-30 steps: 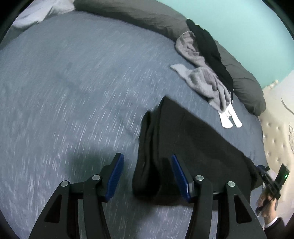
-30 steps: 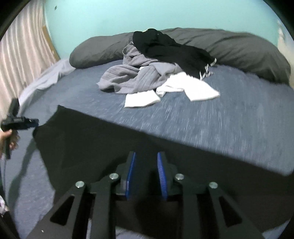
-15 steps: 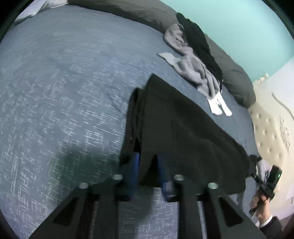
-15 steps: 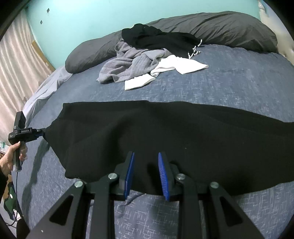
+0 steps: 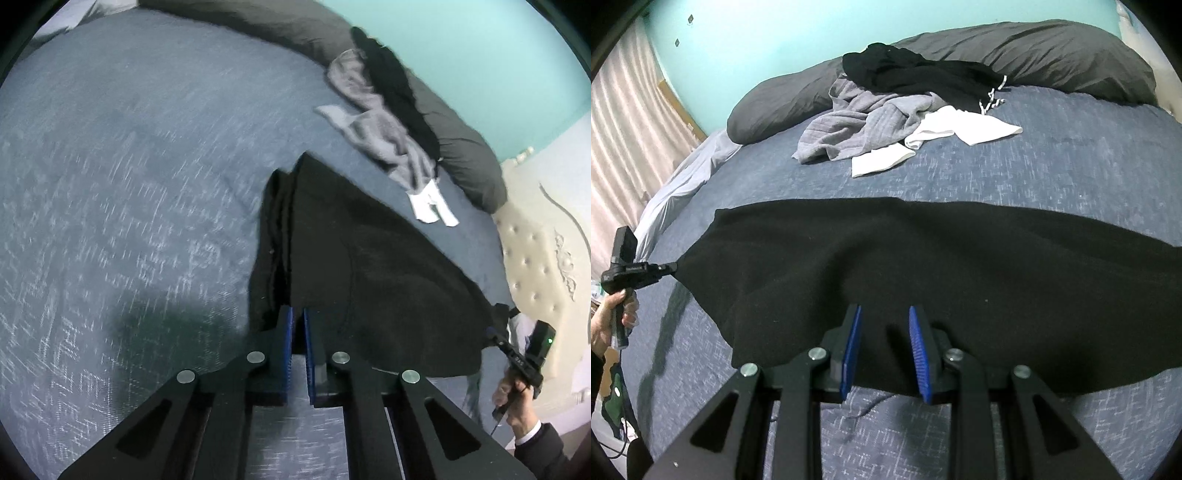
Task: Fold clothes
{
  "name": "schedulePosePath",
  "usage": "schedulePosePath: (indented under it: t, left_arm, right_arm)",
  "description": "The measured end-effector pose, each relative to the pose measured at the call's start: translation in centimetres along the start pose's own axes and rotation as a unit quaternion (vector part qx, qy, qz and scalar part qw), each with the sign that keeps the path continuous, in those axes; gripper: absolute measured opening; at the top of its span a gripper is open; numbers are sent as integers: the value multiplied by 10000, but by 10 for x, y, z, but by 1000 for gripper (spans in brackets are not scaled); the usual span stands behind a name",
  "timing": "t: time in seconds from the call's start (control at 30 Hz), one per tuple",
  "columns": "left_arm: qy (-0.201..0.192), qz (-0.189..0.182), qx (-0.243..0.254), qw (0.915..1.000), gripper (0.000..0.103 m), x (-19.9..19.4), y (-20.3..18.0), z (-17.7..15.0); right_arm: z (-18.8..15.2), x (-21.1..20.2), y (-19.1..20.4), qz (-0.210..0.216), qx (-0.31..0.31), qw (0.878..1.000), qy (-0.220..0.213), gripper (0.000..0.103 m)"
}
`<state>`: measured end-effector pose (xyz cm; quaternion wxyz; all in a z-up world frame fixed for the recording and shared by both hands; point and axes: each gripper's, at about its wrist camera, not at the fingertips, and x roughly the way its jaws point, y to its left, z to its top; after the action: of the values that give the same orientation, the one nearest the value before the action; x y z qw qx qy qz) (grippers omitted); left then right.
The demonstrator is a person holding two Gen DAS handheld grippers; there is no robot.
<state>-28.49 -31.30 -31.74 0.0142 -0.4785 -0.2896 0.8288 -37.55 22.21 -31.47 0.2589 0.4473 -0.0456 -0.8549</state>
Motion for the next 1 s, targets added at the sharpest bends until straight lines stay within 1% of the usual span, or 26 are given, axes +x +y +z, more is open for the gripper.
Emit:
schedulePosePath:
  t: [0.07, 0.17, 0.27, 0.33, 0.37, 0.4, 0.43, 0.47, 0.5, 0.53, 0.57, 0.6, 0.63, 0.7, 0.77, 0.83, 0.93, 1.0]
  left_arm:
    - [66, 80, -176, 9998, 7, 11, 10, 0]
    - [52, 146, -99, 9998, 8, 13, 7, 1]
    - [-8, 147, -19, 9999, 11, 3, 2, 3]
    - [-135, 279, 76, 9995, 10, -7, -5, 3]
    - [-213, 299, 108, 9993, 10, -12, -8, 2]
    - [-293, 273, 145, 9991, 11, -18, -11, 1]
    - [-377, 269, 192, 9987, 12, -23, -16, 0]
    - [-442, 267, 228, 9984, 16, -28, -22, -2]
    - [-468, 242, 244, 9983, 23, -30, -27, -4]
    - [-491, 212, 241, 9983, 27, -30, -32, -5]
    - [-505, 138, 223, 9984, 34, -30, -37, -8]
    - [-511, 44, 228, 9984, 34, -29, -43, -11]
    - [-517, -19, 277, 9983, 34, -26, -50, -14]
    - [-542, -31, 367, 9979, 35, -19, -62, -19]
    - [-521, -69, 331, 9981, 35, -8, -71, -24]
    - [-517, -107, 303, 9981, 35, 2, -78, -28]
    - [-533, -82, 300, 9981, 35, 16, -86, -34]
    - [-562, -96, 264, 9980, 35, 22, -90, -38]
  right_arm:
    - [-2, 0, 0, -6, 1, 10000, 28, 26]
    - [-4, -2, -1, -12, -34, 10000, 81, 26]
    - [-5, -4, -4, 13, -17, 9999, 134, 27]
    - [-7, -7, -9, 141, 192, 9996, 179, 35]
    - [-8, -8, -12, 235, 324, 9990, 186, 47]
    - [-10, -9, -13, 323, 432, 9983, 199, 55]
    - [-13, -11, -15, 403, 502, 9977, 219, 56]
    - [-16, -12, -16, 484, 571, 9969, 239, 56]
    - [-18, -13, -17, 514, 620, 9964, 255, 56]
    - [-20, -13, -18, 471, 639, 9965, 264, 56]
    - [-22, -14, -19, 427, 658, 9965, 273, 56]
    - [-24, -14, -20, 384, 677, 9966, 282, 56]
    - [-25, -16, -23, 315, 723, 9965, 268, 56]
    - [-27, -20, -35, 100, 883, 9959, 174, 56]
    - [-26, -24, -49, -83, 986, 9950, 110, 56]
    - [-23, -30, -62, -147, 1057, 9943, 33, 56]
    - [-13, -41, -83, -359, 1005, 9941, -176, 56]
    - [-3, -43, -93, -485, 810, 9953, -199, 56]
